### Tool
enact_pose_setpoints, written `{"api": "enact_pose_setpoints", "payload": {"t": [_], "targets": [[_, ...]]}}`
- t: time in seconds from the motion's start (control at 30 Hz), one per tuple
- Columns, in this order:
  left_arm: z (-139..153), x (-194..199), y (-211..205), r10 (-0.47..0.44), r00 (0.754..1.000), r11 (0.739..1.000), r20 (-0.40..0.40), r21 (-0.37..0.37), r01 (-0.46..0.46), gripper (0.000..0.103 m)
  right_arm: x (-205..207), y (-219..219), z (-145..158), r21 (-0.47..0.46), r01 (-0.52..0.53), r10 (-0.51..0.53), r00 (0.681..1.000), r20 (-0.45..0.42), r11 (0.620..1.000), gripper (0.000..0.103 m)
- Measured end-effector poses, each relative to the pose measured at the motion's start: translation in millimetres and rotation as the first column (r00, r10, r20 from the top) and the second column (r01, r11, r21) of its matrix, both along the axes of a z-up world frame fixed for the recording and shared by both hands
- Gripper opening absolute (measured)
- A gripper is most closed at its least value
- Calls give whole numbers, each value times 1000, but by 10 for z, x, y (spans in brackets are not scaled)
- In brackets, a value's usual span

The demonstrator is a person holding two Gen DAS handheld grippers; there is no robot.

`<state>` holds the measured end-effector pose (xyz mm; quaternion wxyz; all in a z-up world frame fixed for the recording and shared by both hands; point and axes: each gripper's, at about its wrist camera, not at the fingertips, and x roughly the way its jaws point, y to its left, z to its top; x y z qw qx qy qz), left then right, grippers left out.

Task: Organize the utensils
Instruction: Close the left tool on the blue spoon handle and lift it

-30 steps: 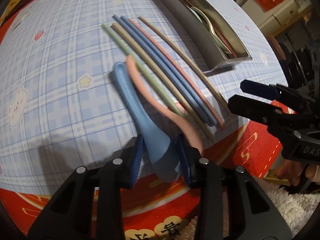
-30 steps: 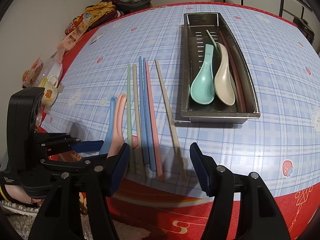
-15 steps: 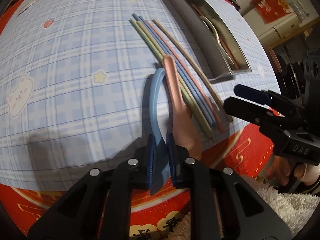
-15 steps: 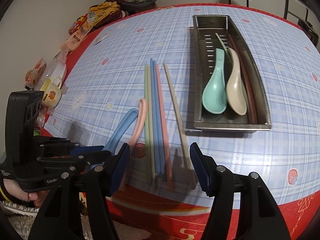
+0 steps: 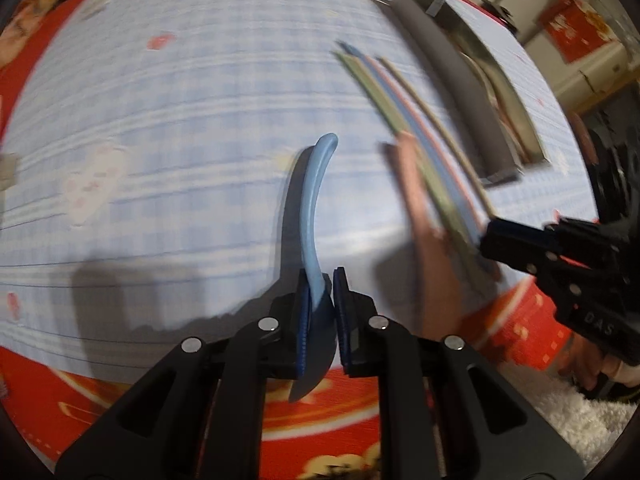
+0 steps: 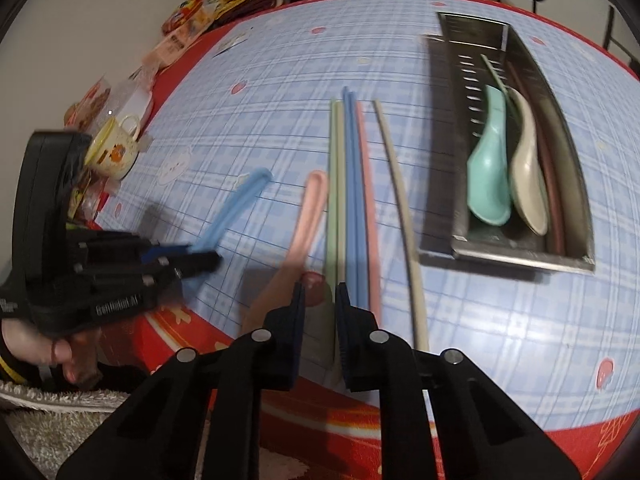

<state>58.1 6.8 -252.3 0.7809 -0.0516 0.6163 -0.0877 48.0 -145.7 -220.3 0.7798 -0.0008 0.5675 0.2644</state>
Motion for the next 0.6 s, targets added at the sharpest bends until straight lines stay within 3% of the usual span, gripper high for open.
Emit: {"api": "enact_pose_setpoints", "payload": {"t": [0.17, 0.3, 0.53, 0.6], "targets": [[40, 66, 246, 55, 997, 989, 45, 134, -60, 15, 102, 119, -67, -38, -27, 27, 1000, 3, 999, 7], [22, 84, 259, 36, 997, 982, 63, 185, -47, 15, 159, 183, -130, -62, -30, 30, 1000, -9, 998, 6], [9, 77, 87, -20, 999, 991, 49, 135, 13, 15, 232, 282, -145, -102, -27, 28, 1000, 9, 994, 6], [11, 77, 105, -20, 999, 995, 41, 103, 16, 21, 248, 290, -163, -110, -25, 25, 1000, 2, 994, 6]]}}
